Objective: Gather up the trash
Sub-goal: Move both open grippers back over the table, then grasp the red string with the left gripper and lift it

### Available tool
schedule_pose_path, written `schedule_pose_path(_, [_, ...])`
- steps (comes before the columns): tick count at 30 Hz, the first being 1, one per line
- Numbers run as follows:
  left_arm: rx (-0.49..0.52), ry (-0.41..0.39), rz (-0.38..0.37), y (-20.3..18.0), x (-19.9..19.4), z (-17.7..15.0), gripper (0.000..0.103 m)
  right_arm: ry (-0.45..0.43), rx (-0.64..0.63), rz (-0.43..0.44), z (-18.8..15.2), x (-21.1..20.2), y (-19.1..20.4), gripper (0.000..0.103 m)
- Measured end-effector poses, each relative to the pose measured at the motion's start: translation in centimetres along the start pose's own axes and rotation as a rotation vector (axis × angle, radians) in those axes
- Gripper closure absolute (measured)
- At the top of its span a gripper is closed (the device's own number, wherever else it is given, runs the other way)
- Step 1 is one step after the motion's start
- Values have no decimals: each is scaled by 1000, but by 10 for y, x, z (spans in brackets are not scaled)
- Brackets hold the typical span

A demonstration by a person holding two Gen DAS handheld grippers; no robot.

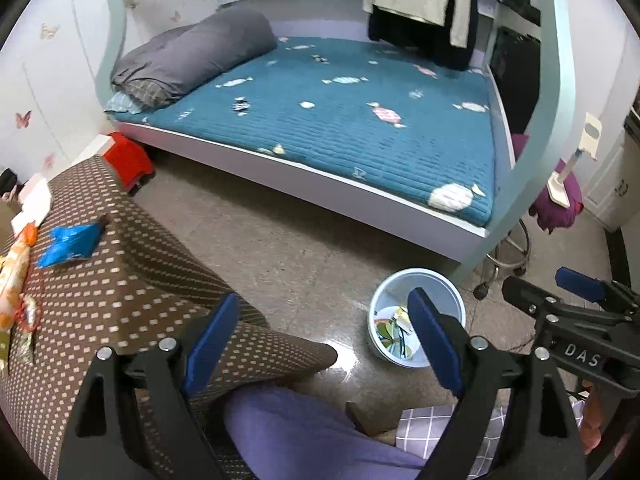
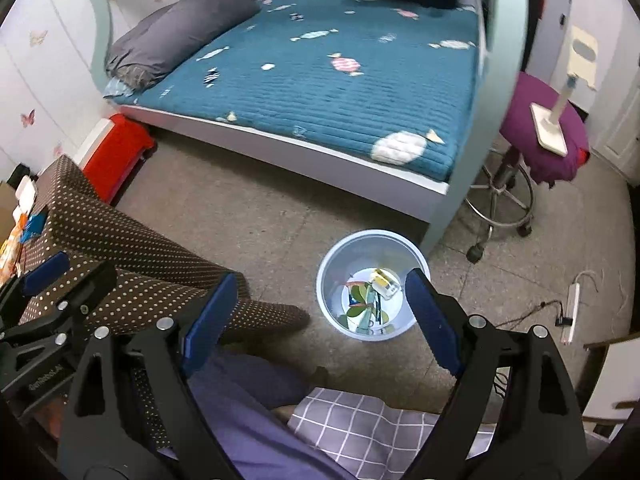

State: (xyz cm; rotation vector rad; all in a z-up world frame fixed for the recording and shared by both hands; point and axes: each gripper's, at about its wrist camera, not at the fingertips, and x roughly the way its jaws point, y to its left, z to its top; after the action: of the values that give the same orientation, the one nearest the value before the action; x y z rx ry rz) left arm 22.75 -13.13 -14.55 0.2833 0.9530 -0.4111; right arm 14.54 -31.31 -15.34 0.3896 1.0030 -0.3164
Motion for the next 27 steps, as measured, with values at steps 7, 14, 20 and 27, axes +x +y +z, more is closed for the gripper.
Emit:
schedule_pose_path(7, [-64, -56, 37, 40, -34, -7, 17, 0, -80, 26, 1, -5, 37, 18])
schedule_pose_path(14, [-115, -100, 89, 81, -62, -16, 15, 3, -149, 68, 2, -9, 79, 17])
schedule_pose_path(20, [-162, -105, 137, 114, -73, -24, 15, 8, -225, 105, 1, -13, 121, 16])
schedule_pose_path(27, [-251, -85, 210, 169, -77, -39, 15, 15, -316, 156, -4, -14, 172, 15])
